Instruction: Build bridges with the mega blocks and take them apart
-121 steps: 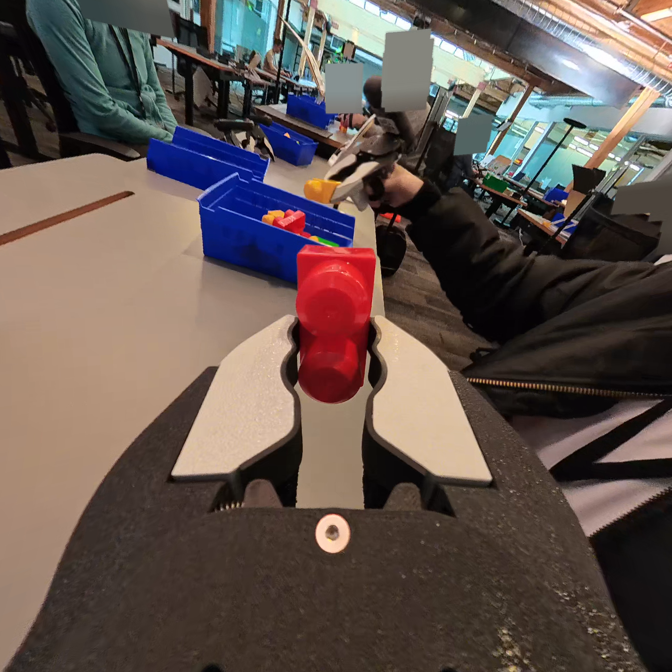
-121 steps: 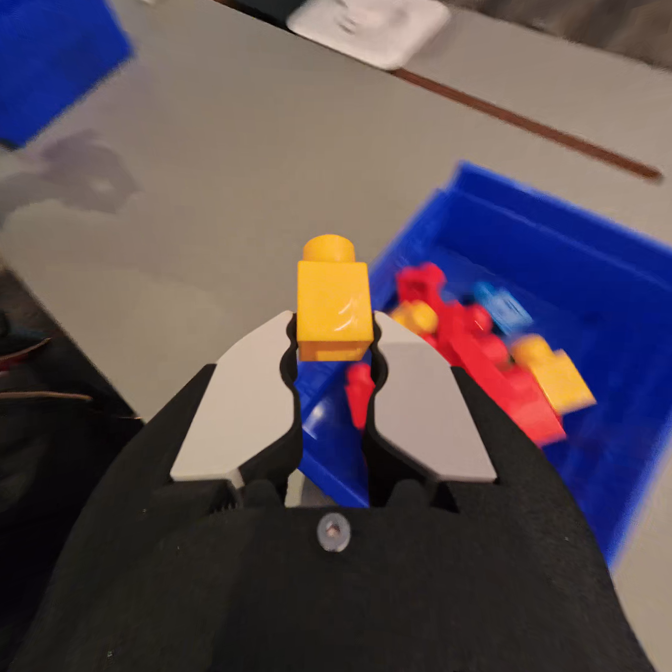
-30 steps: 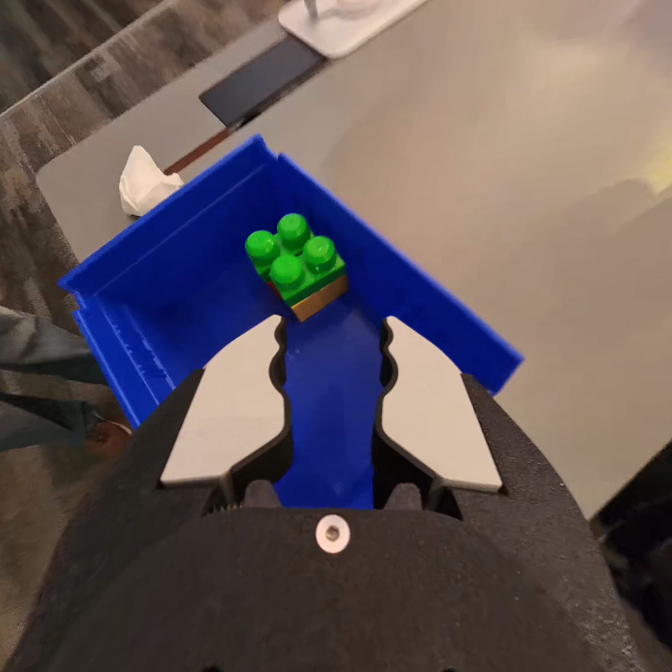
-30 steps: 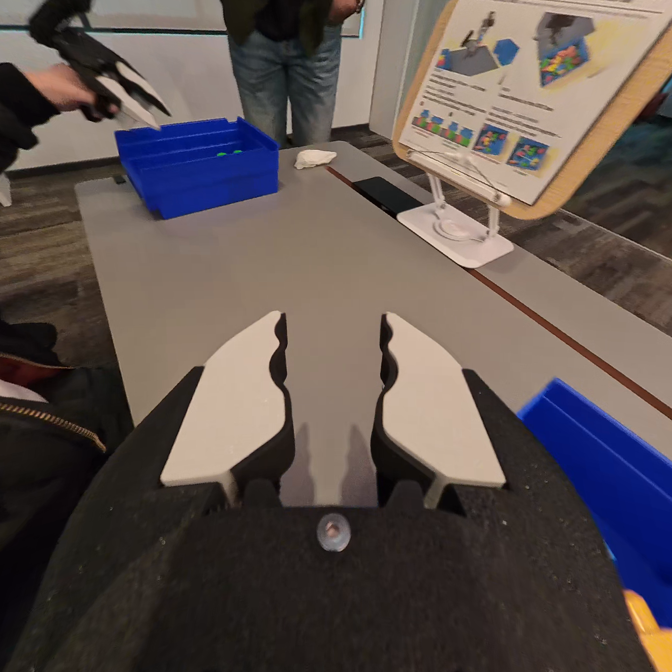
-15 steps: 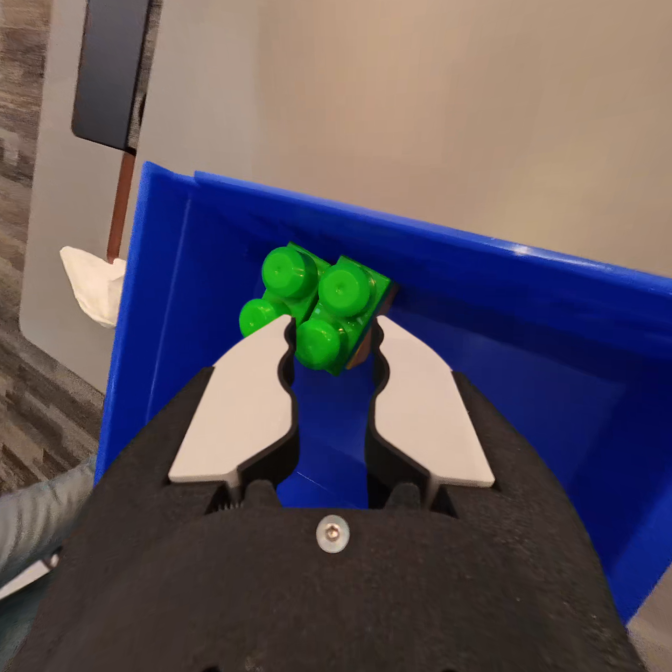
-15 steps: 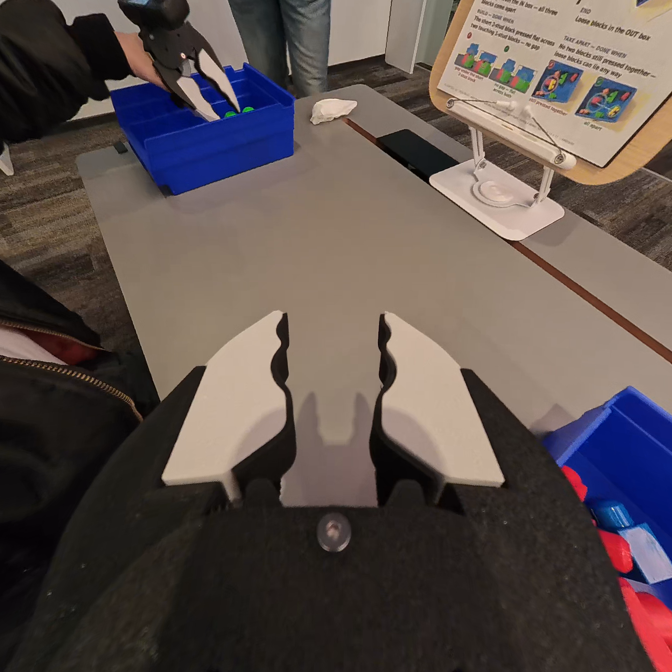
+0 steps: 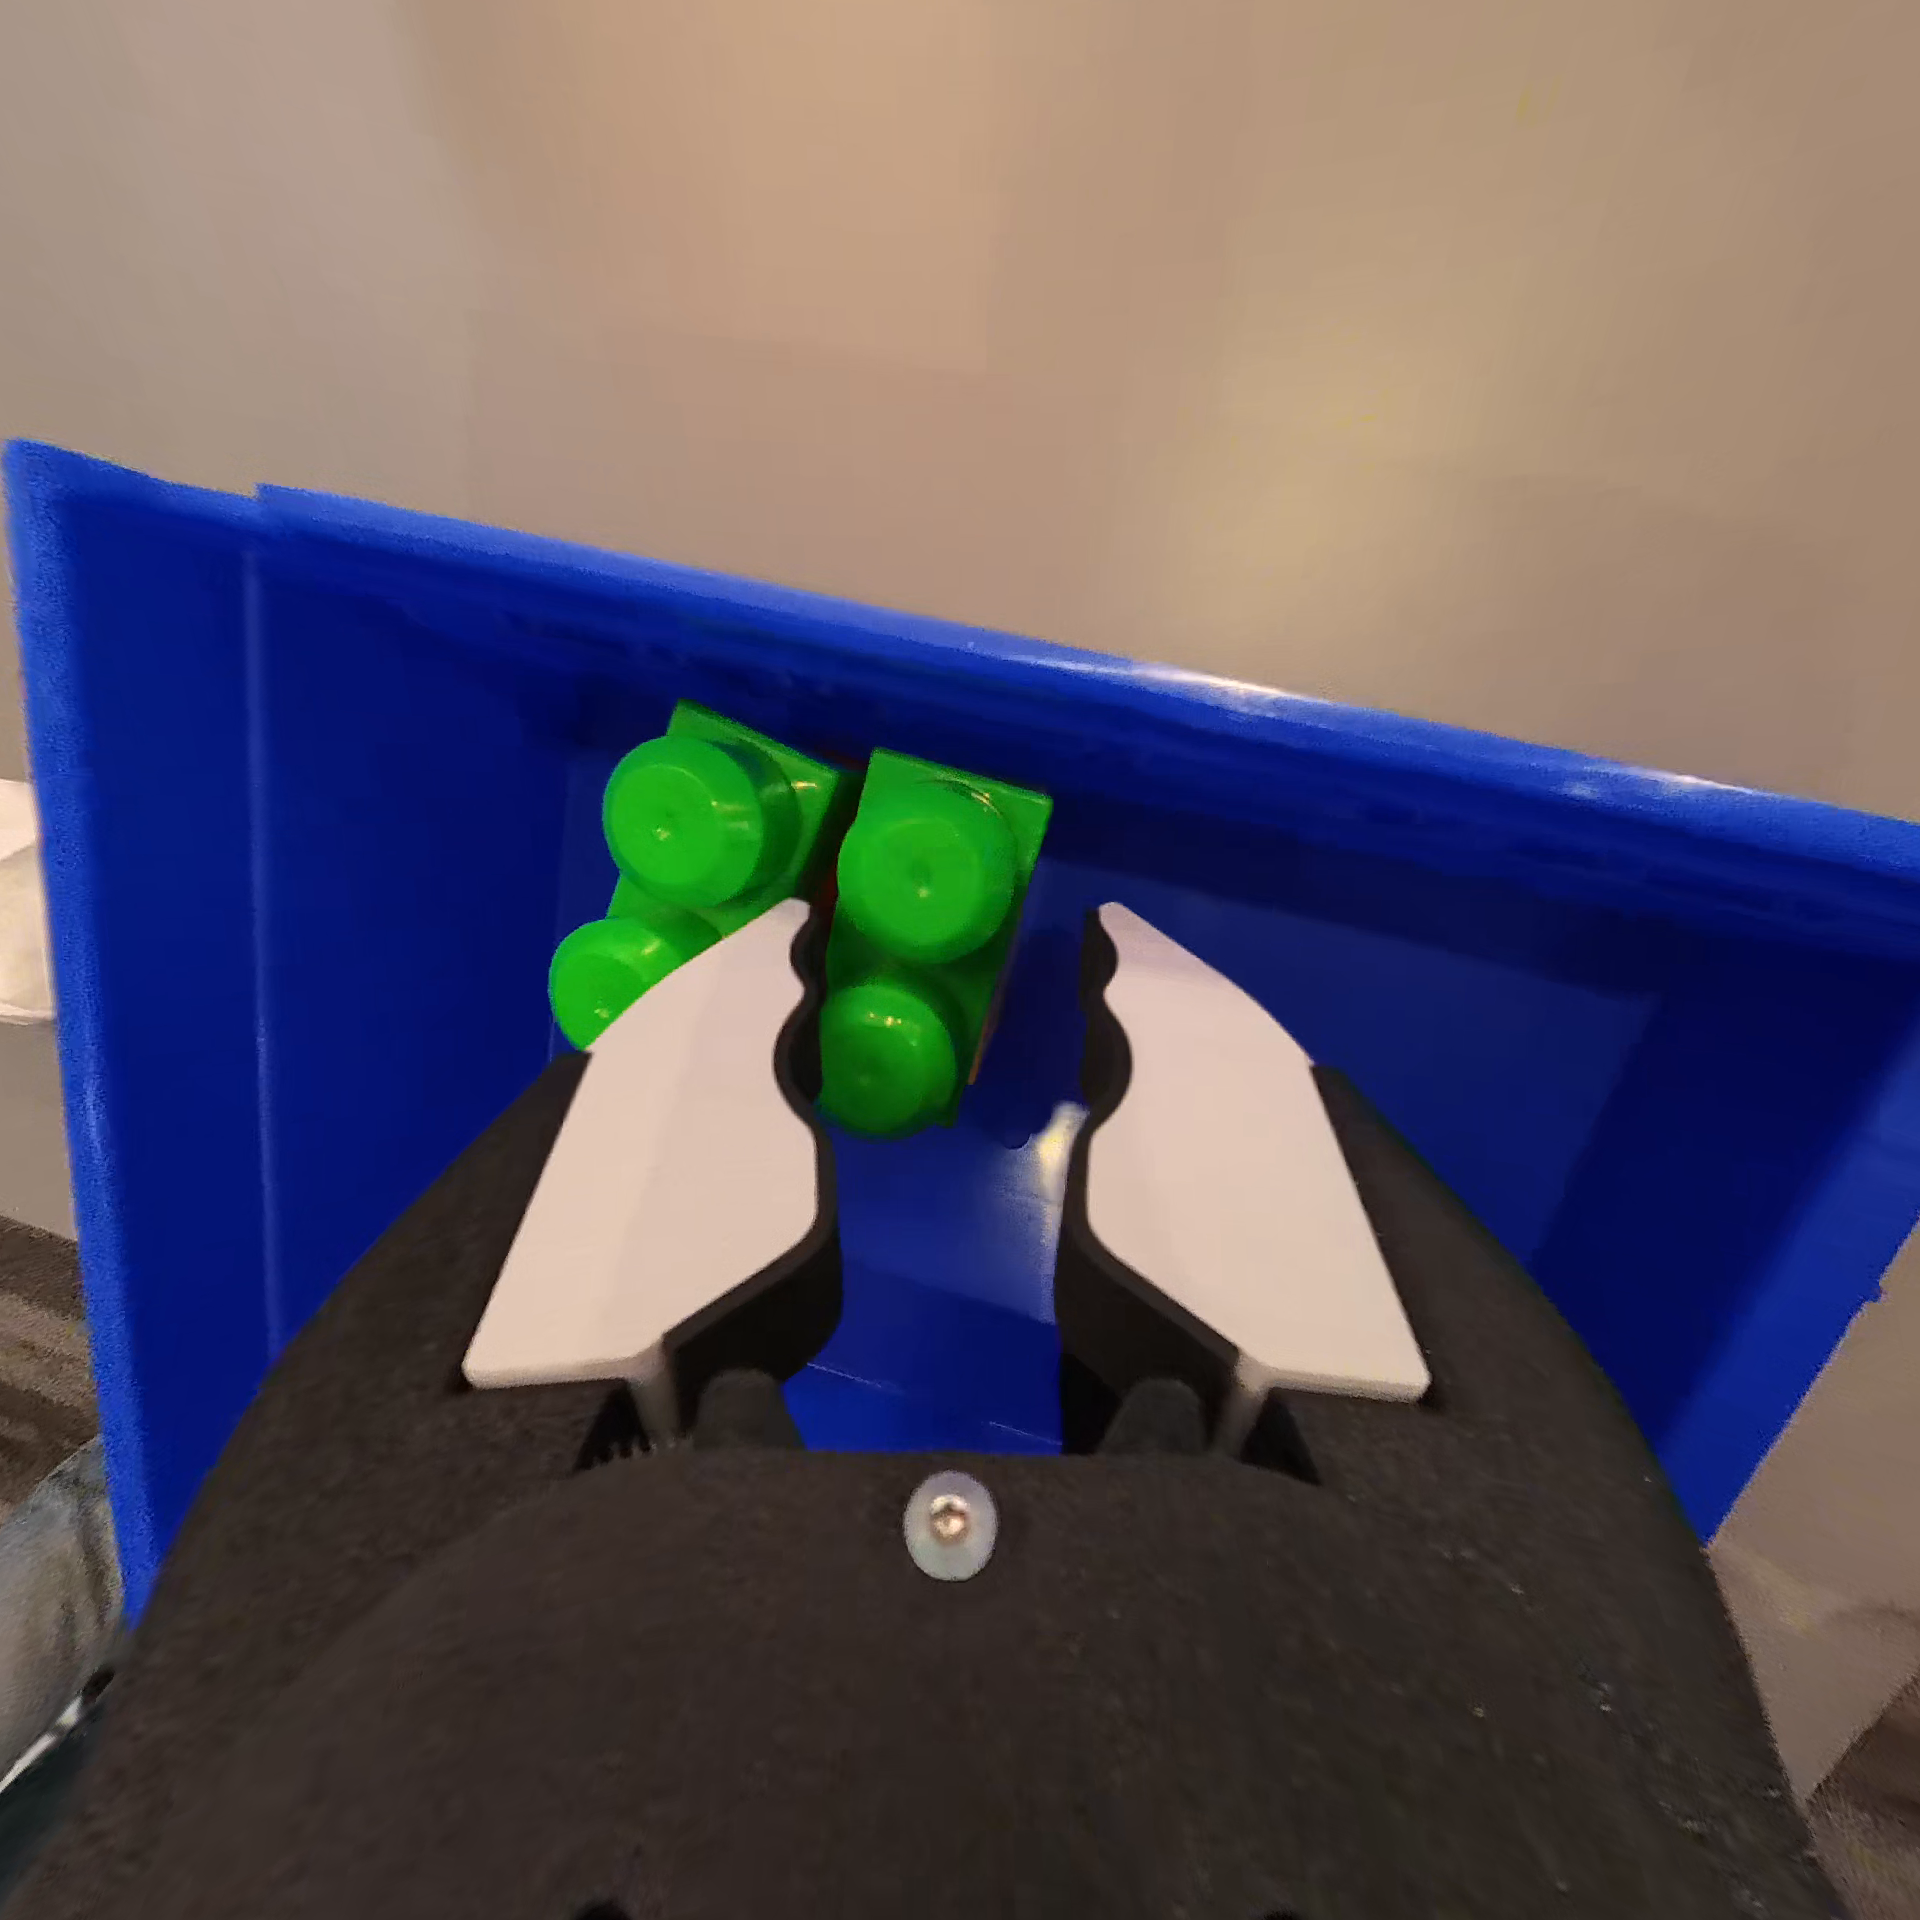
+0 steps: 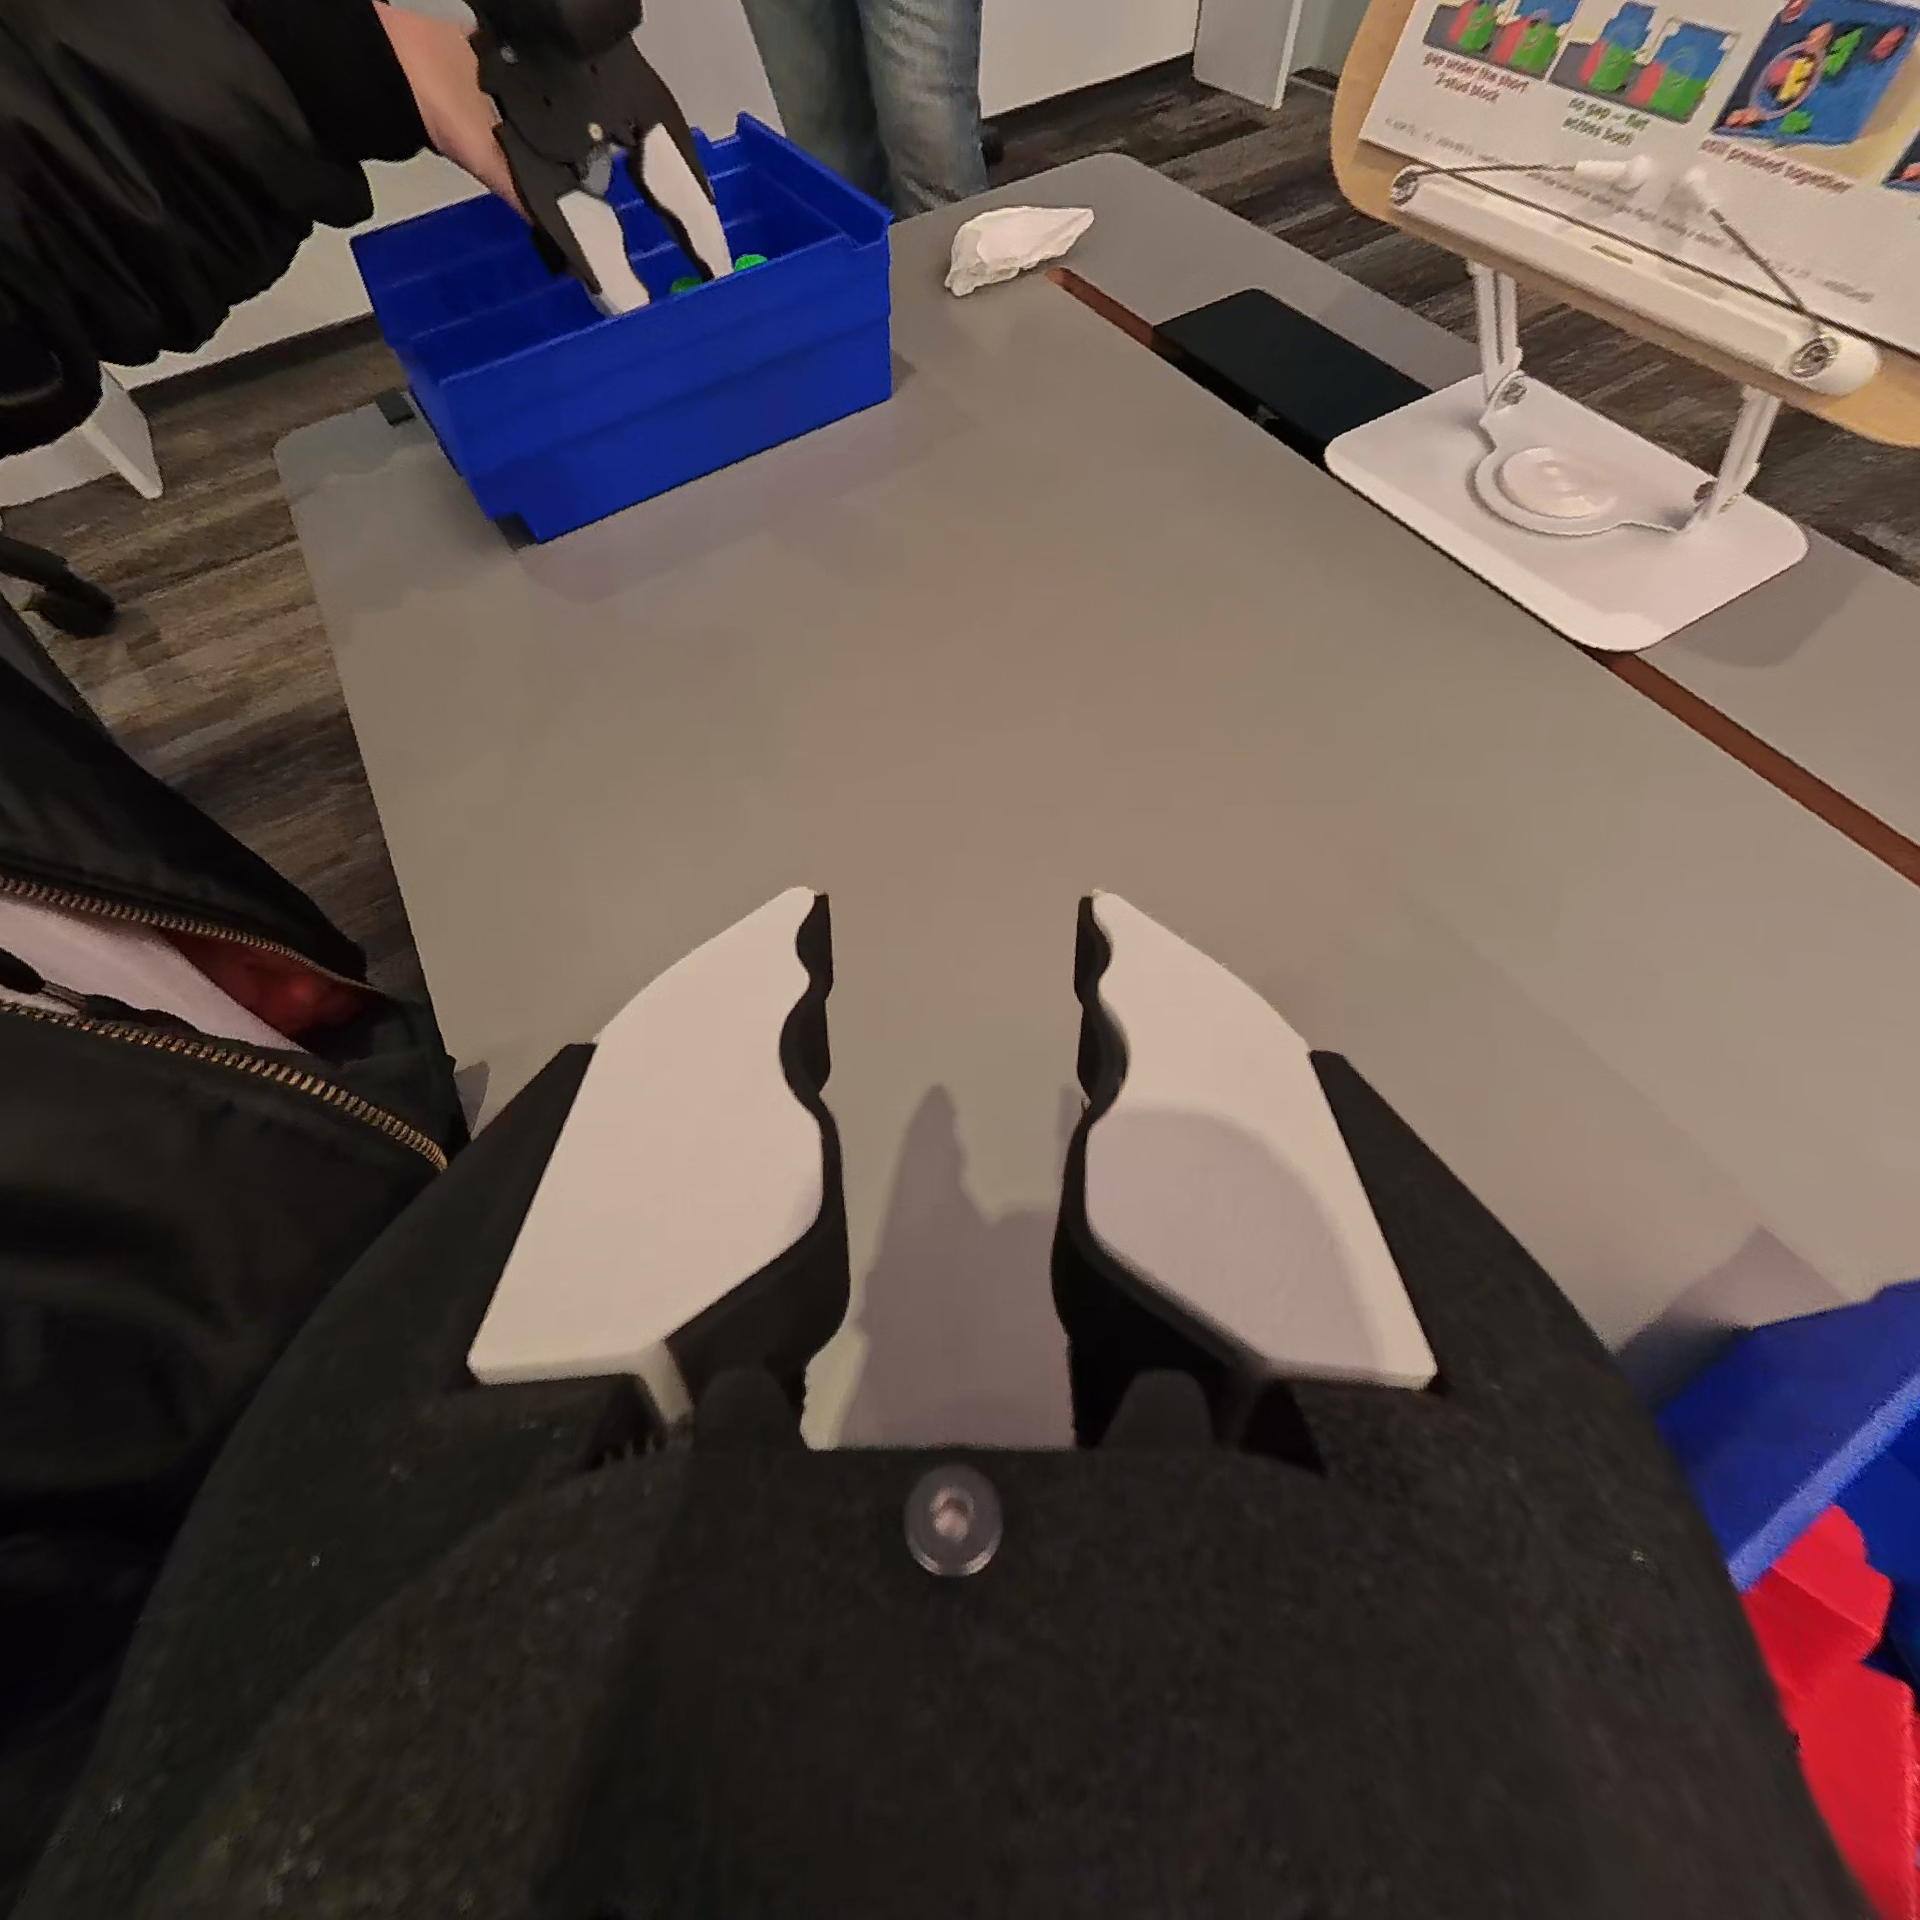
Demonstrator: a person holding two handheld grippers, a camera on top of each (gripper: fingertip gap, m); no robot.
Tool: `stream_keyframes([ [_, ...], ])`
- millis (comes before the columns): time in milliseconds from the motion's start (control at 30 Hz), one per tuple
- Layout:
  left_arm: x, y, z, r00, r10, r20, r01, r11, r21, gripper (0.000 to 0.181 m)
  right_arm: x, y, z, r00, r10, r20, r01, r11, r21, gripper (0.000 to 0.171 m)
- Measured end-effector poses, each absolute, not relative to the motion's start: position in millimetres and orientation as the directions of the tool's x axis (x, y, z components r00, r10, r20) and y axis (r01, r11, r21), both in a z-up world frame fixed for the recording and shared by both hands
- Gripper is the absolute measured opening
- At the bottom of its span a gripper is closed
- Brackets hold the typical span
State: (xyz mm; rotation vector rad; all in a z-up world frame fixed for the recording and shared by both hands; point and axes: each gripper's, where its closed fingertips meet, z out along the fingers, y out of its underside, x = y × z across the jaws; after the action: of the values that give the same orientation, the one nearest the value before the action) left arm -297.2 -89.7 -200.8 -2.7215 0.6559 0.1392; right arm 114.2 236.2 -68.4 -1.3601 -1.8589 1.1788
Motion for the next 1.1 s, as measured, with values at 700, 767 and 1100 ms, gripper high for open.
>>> stream_keyframes([
  [700, -248, -85, -42, 1.000, -0.005, -0.013, -0.014, -0.483, -0.876, 0.036, 66, 208, -85, -0.427, 0.898, -0.108, 0.409, 0.085, -0.908, 0.039],
  [767, -207, -64, -23, 0.998, -0.058, 0.012, -0.014, -0.427, -0.904, 0.036, 46, 190, -73, -0.455, 0.888, -0.068, 0.368, 0.119, -0.922, 0.043],
  [1100, -4, 65, -15, 0.863, -0.441, 0.246, 0.145, -0.249, -0.957, 0.035, 3, 95, -39, -0.624, 0.781, -0.012, 0.242, 0.178, -0.954, 0.063],
])
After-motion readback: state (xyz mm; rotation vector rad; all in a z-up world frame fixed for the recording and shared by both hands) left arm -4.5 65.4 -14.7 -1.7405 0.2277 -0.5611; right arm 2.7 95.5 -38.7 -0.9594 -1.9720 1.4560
